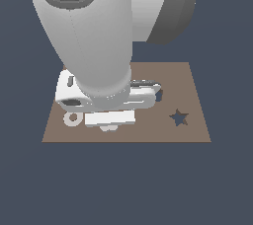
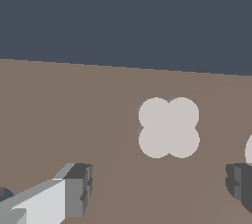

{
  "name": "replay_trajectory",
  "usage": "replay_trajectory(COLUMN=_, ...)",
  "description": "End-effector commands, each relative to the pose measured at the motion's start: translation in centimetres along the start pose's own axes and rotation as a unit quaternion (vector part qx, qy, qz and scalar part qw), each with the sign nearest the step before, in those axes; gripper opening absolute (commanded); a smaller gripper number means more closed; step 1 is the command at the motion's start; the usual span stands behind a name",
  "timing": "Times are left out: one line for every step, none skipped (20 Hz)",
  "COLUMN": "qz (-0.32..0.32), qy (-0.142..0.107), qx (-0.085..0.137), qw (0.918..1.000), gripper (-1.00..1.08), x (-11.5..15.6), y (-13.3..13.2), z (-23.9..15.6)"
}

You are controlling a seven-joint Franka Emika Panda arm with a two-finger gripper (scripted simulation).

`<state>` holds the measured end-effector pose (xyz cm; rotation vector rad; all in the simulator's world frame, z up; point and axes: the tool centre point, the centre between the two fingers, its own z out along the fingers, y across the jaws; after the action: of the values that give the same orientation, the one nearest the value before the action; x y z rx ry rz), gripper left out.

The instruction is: Insert a designated object into the corresponding slot on a board.

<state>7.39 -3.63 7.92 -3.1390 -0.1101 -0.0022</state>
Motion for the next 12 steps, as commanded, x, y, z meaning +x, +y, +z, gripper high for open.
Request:
replay_trajectory(qz=-0.002, qy=0.000, qx=0.000, qw=1.0000, gripper=1.00, x=0.7, y=0.6, z=1.0)
replay_trajectory(qz=-0.002, qy=0.000, qx=0.000, qw=1.0000, gripper=1.00, x=1.0, y=0.8, z=1.4)
replay_trajectory(qz=-0.002, qy=0.000, qx=0.000, qw=1.0000, gripper=1.00, x=1.2, y=0.9, z=1.7)
replay_trajectory(qz=-0.003, qy=0.000, qx=0.000, qw=1.0000, gripper=1.00, x=1.3, y=1.1, z=1.9)
replay_trajectory(qz=-0.003, qy=0.000, qx=0.000, qw=1.0000, gripper=1.00, x=1.5, y=1.2, z=2.2)
replay_trajectory(qz=-0.003, qy=0.000, qx=0.000, qw=1.0000, gripper=1.00, x=1.6, y=1.3, z=2.3)
replay_trajectory(qz=-0.003, qy=0.000, qx=0.000, qw=1.0000, gripper=1.00, x=1.8, y=1.4, z=2.5)
replay_trajectory(qz=-0.003, qy=0.000, qx=0.000, qw=1.0000, gripper=1.00, x=1.9, y=1.5, z=2.6)
replay_trajectory(qz=-0.003, qy=-0.001, qx=0.000, qw=1.0000, gripper=1.00, x=1.9, y=1.5, z=2.8)
replay_trajectory(qz=-0.003, qy=-0.001, qx=0.000, qw=1.0000, gripper=1.00, x=2.0, y=1.6, z=2.8)
replay_trajectory(qz=-0.003, qy=-0.001, qx=0.000, qw=1.0000, gripper=1.00, x=2.0, y=1.6, z=2.9)
replay_trajectory(qz=-0.003, qy=-0.001, qx=0.000, qw=1.0000, gripper=1.00, x=2.1, y=1.7, z=2.9)
